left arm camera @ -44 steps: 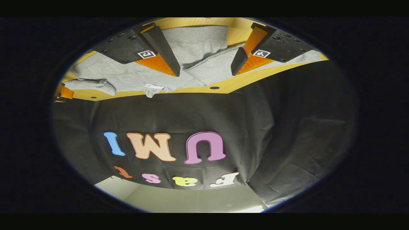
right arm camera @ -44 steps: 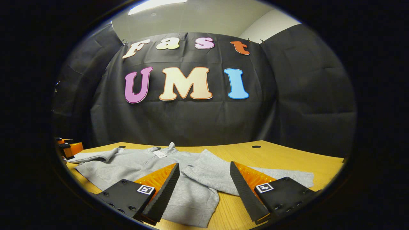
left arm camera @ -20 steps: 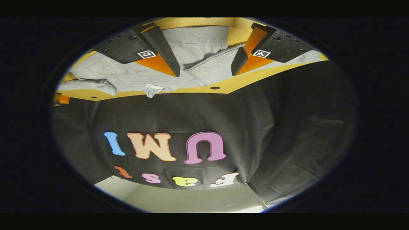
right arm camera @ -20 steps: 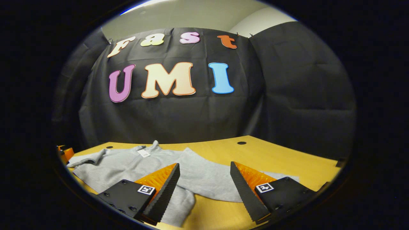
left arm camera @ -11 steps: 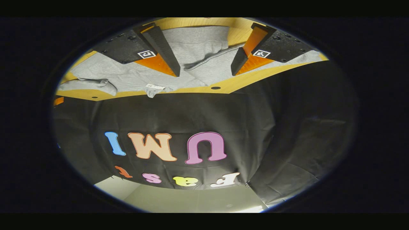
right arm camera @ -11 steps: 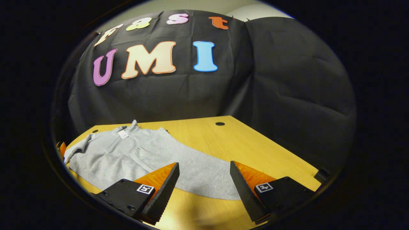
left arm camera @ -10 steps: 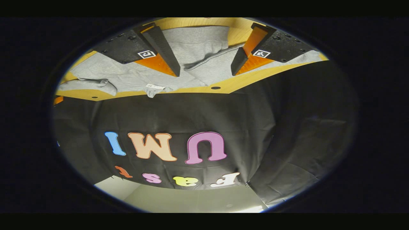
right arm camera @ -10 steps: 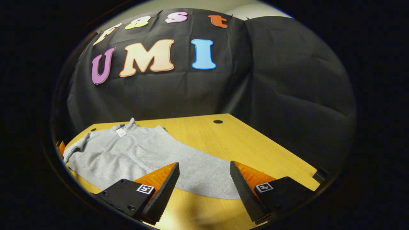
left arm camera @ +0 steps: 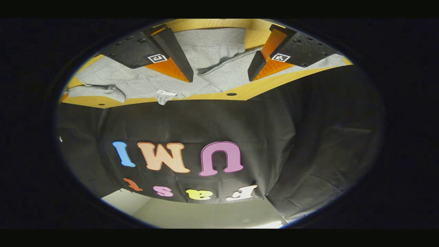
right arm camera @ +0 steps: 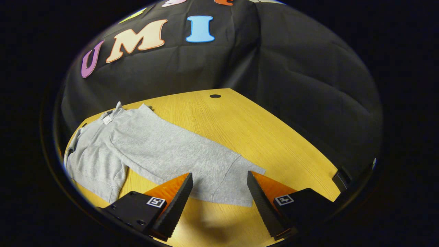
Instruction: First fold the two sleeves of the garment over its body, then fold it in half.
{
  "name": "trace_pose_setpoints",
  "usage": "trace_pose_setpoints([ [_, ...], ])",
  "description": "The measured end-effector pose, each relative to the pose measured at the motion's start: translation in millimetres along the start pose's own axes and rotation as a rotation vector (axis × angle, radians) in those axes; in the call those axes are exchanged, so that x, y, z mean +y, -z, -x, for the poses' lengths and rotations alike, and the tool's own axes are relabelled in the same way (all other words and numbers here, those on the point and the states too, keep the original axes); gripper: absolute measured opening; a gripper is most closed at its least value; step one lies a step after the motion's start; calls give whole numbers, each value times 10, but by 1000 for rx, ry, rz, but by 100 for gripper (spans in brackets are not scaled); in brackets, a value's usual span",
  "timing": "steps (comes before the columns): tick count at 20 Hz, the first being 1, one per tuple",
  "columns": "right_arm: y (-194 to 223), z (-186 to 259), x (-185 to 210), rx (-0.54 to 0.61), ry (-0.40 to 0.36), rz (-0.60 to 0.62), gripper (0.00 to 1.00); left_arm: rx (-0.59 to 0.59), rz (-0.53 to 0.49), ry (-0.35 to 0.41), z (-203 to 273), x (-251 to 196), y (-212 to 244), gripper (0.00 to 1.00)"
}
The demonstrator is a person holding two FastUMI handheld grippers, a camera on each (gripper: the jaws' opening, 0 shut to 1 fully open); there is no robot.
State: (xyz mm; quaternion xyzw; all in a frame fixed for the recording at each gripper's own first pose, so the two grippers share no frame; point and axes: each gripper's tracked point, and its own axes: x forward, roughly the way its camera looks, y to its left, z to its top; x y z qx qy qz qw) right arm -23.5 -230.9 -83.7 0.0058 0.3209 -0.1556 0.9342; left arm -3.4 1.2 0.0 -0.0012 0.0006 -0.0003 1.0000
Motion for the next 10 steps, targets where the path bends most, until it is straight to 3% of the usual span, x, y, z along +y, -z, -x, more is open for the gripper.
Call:
trace_pose_setpoints([
  [3,119,-32,-34,45,-7,-42,99,0,0,0,-6,-10,-19,94],
  [10,123,-42,-34,24,-23,-20,99,1,-1,-1,-9,13,-10,94],
])
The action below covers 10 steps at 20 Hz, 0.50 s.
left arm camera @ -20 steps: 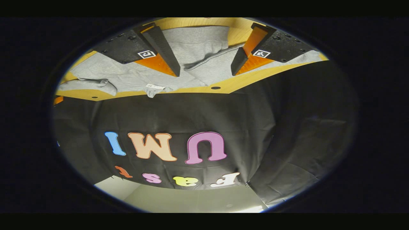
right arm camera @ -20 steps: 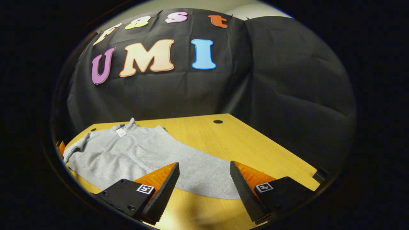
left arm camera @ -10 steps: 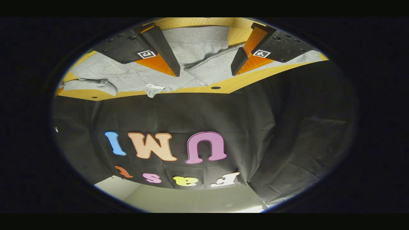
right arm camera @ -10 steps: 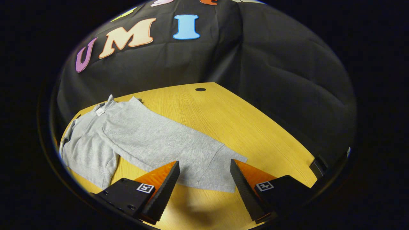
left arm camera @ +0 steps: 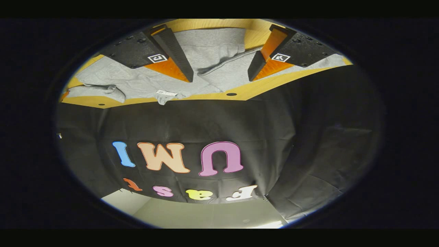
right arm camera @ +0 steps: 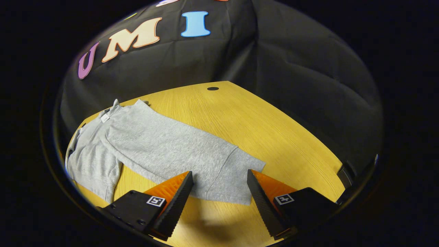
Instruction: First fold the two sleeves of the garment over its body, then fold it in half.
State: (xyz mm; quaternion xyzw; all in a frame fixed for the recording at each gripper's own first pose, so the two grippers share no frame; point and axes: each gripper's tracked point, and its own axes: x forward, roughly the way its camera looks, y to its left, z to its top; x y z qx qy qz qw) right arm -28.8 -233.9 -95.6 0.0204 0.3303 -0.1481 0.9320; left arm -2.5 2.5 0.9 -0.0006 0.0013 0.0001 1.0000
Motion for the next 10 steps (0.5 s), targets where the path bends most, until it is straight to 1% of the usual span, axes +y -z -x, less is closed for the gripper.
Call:
trace_pose_setpoints([
  [2,2,-5,21,-8,-11,8,99,0,0,-1,3,-5,0,94],
  [3,8,-4,46,-10,-22,14,98,0,0,-1,5,1,2,94],
  [4,6,5,92,-13,-36,17,94,0,0,-1,11,6,1,94],
  [5,17,3,137,-16,-46,24,80,0,0,-1,12,0,-5,94],
  [6,7,11,153,-22,-45,38,70,0,0,-1,7,5,3,94],
  [7,30,9,200,-20,-59,43,62,0,0,-1,8,2,-2,94],
  [8,22,16,215,-22,-59,46,58,1,0,-1,18,-3,6,94],
  [9,24,11,222,-17,-59,53,40,0,1,-1,15,-4,2,94],
  [10,15,30,279,-17,-86,54,41,0,0,-1,0,-7,0,94],
])
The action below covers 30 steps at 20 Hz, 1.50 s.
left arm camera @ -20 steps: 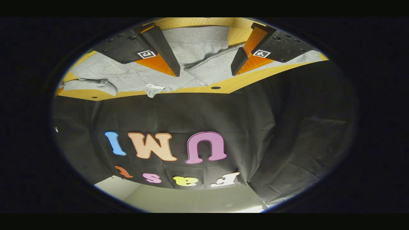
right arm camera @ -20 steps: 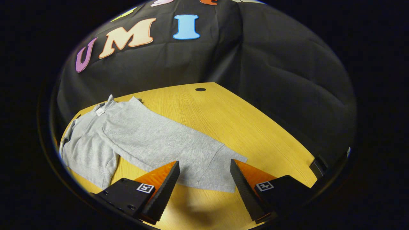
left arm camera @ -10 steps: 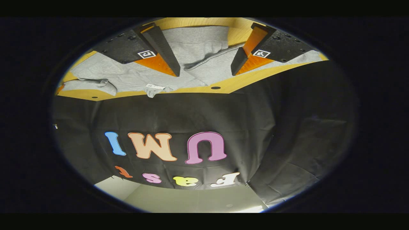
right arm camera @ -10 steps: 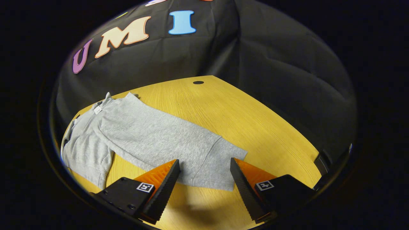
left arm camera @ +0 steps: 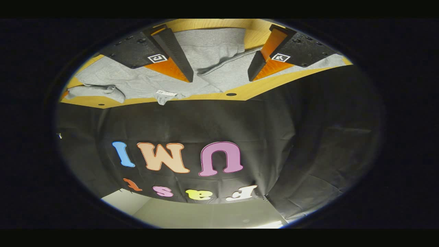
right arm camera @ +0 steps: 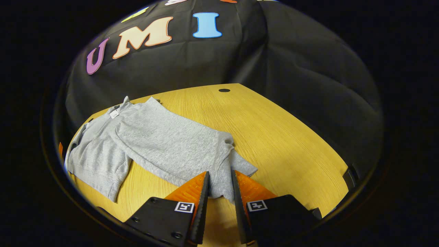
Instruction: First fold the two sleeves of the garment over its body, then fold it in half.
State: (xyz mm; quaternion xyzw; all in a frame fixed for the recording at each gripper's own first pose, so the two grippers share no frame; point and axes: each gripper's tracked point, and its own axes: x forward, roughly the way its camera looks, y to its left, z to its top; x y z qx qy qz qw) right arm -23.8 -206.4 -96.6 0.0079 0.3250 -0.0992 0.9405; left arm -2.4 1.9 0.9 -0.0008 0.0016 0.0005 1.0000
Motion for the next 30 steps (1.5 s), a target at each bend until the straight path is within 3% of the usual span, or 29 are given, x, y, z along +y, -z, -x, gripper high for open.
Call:
trace_pose_setpoints([
  [1,28,4,27,13,-15,-20,37,0,0,0,-6,-4,-5,94],
  [2,15,5,36,15,-24,-26,20,-1,0,0,10,7,3,94],
  [4,8,-3,86,14,-51,-33,9,-1,1,0,0,-7,5,94],
  [5,10,28,96,16,-56,-45,11,0,0,0,5,-7,-2,94],
  [6,14,13,92,15,-61,-60,5,-1,0,0,9,6,4,94],
  [11,-10,29,113,19,-82,-113,5,-2,0,0,2,2,10,94],
  [15,-351,153,392,-30,-167,-174,5,-1,0,0,3,6,9,94],
  [18,-674,286,606,-84,-207,-152,4,1,1,0,4,15,3,94],
  [30,-1855,501,2236,-226,-406,13,4,2,3,8,24,-8,18,94],
])
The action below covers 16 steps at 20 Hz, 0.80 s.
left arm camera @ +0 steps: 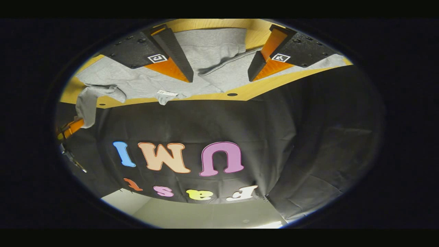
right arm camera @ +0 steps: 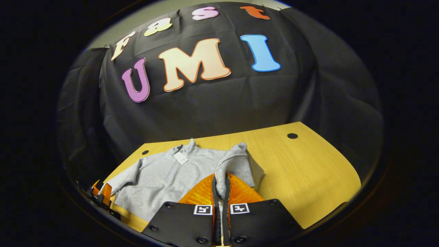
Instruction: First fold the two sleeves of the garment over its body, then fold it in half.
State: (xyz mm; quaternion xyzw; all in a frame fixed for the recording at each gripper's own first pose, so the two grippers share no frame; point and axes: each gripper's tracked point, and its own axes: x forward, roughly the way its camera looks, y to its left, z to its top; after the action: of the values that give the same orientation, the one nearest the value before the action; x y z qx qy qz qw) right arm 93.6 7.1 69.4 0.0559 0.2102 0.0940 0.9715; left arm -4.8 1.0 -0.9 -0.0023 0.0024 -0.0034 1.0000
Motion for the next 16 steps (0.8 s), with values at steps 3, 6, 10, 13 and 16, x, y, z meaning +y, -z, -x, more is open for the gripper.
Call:
trace_pose_setpoints([
  [3,-167,-209,518,-7,-66,52,4,0,0,0,-3,-4,-10,94],
  [6,-234,-437,1071,1,-137,91,4,0,0,0,1,-4,-3,94],
  [10,-221,-724,1791,6,-228,108,7,0,0,0,-2,3,-6,94],
  [13,-146,-937,2311,23,-296,122,4,0,0,0,2,4,0,94],
  [16,84,-1235,2780,63,-345,141,4,0,0,0,-8,2,-13,94],
])
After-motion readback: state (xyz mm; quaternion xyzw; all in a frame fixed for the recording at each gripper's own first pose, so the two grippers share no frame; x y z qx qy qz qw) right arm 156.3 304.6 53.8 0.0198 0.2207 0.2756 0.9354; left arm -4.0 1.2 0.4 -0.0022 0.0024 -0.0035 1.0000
